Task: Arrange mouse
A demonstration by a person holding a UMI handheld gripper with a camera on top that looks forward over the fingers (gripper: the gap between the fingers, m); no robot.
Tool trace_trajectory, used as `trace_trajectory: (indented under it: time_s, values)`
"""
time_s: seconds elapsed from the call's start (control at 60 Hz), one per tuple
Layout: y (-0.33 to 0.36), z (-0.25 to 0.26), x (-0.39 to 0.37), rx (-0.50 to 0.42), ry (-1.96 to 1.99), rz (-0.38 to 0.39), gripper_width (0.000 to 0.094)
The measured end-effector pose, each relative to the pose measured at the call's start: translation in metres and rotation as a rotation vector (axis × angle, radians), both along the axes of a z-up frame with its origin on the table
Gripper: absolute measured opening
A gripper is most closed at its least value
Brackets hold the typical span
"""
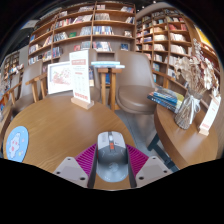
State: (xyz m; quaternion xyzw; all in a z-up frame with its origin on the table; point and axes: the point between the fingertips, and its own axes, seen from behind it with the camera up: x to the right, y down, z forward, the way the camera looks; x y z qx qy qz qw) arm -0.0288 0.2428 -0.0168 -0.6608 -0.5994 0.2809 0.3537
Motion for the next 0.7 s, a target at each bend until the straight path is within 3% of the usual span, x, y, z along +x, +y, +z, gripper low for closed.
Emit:
trace_trajectory:
  time_s: [0.167, 0.433, 0.583, 0.7]
  values:
    - [-0.022, 0.038, 0.006, -0.021, 0.045, -0.013, 0.0442]
    - [-0.179, 0.114, 0.018, -0.147, 0.097, 0.114, 0.0443]
    - [-0.278, 0.106, 0.024, -0.198, 0.069, 0.168, 0.0441]
    - [-0.327, 0.081, 0.021, -0.163, 0.044, 0.179, 0.0441]
